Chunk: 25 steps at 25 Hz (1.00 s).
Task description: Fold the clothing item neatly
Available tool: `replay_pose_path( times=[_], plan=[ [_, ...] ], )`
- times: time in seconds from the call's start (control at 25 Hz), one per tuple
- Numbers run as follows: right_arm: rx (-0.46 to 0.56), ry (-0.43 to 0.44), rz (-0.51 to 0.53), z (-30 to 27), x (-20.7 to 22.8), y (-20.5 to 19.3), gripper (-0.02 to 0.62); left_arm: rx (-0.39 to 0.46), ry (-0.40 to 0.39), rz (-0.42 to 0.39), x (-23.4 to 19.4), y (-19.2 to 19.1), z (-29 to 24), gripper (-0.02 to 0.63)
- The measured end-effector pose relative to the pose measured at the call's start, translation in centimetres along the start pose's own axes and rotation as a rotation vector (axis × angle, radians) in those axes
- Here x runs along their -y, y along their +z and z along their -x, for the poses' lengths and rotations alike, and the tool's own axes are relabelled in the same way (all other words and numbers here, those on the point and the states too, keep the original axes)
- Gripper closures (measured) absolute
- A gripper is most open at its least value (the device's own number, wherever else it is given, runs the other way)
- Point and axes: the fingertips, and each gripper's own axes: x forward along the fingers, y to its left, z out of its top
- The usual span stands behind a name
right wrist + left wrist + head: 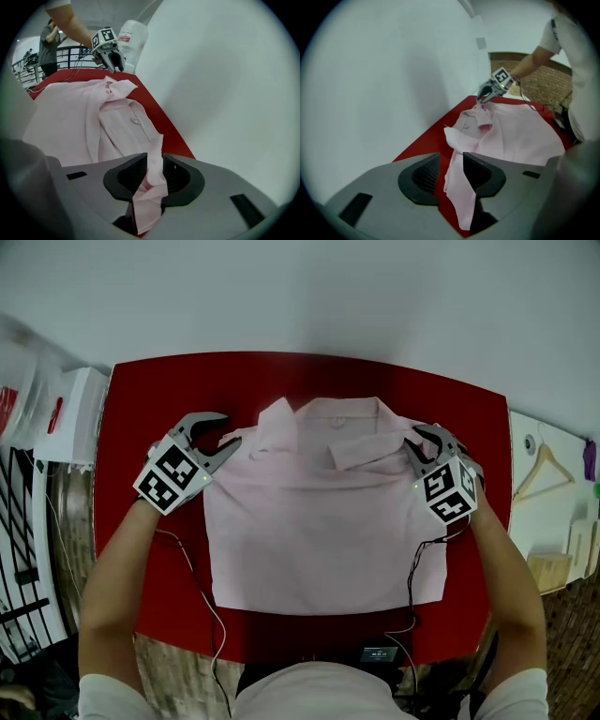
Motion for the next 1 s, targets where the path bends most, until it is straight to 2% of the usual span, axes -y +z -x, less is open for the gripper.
replay_pose_path(
  times=[0.16, 0.24, 0.28, 0.36, 0.6, 0.72, 0.8, 0.88, 1.0],
  plan=[
    [-0.066, 0.019, 0.062, 1.3, 0.6, -3.0, 0.482, -0.061, -0.07, -0.317, 5.8, -1.3, 0.2, 0.472],
    [-0.093, 0.028, 0.088, 1.5, 0.4, -4.0, 0.482, -0.121, -0.122, -0.408, 7.9, -2.9, -0.4, 0.472],
    [-0.103, 0.032, 0.093, 1.6, 0.2, -4.5, 0.482, -0.154, -0.136, -0.422, 8.1, -3.8, -0.9, 0.472],
    [-0.119, 0.039, 0.088, 1.4, -0.1, -5.2, 0.482, -0.203, -0.128, -0.381, 6.8, -5.2, -1.9, 0.472],
    [-0.161, 0.037, 0.076, 0.3, -0.3, -6.4, 0.482, -0.291, -0.013, -0.148, -0.3, -8.3, -3.1, 0.472],
    [-0.185, 0.02, 0.058, 0.2, 0.5, -7.1, 0.482, -0.27, 0.028, -0.032, -1.9, -8.9, -2.6, 0.472],
    [-0.183, 0.015, 0.05, 0.2, 1.0, -7.2, 0.482, -0.221, 0.049, -0.016, -2.0, -8.4, -1.8, 0.472],
    [-0.174, 0.026, 0.055, 0.5, 1.3, -7.2, 0.482, -0.175, 0.053, -0.04, -1.3, -7.6, -1.2, 0.472],
    [-0.161, 0.036, 0.126, 1.3, 1.6, -7.2, 0.466, -0.162, 0.038, -0.153, 0.0, -6.5, -1.2, 0.472]
  ],
)
